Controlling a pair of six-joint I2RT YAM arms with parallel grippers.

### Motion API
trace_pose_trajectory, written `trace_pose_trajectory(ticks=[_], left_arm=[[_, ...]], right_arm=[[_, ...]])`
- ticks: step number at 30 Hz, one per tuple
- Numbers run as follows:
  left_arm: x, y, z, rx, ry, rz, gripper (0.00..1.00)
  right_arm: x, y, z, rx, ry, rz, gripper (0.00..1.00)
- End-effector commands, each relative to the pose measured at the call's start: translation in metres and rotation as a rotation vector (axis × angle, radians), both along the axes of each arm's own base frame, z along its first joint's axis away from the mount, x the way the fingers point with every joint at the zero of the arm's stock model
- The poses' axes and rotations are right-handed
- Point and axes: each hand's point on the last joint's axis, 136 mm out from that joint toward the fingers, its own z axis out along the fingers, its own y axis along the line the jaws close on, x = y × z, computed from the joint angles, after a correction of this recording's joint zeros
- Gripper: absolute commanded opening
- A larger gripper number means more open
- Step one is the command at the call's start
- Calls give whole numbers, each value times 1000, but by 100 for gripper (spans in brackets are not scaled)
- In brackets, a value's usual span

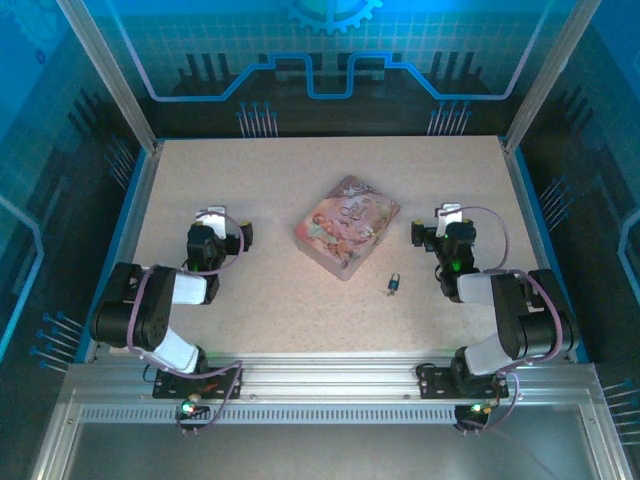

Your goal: Unlock the padlock with the key

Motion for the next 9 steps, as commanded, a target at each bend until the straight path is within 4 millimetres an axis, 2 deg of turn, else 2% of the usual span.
trace_pose_trajectory(ticks=[1, 9], left_arm=[[4, -1, 7, -19, -20, -11, 99], [4, -1, 7, -20, -20, -10, 99]], right_arm=[[3, 3, 1, -17, -3, 6, 100], [4, 4, 2, -16, -3, 8, 100]])
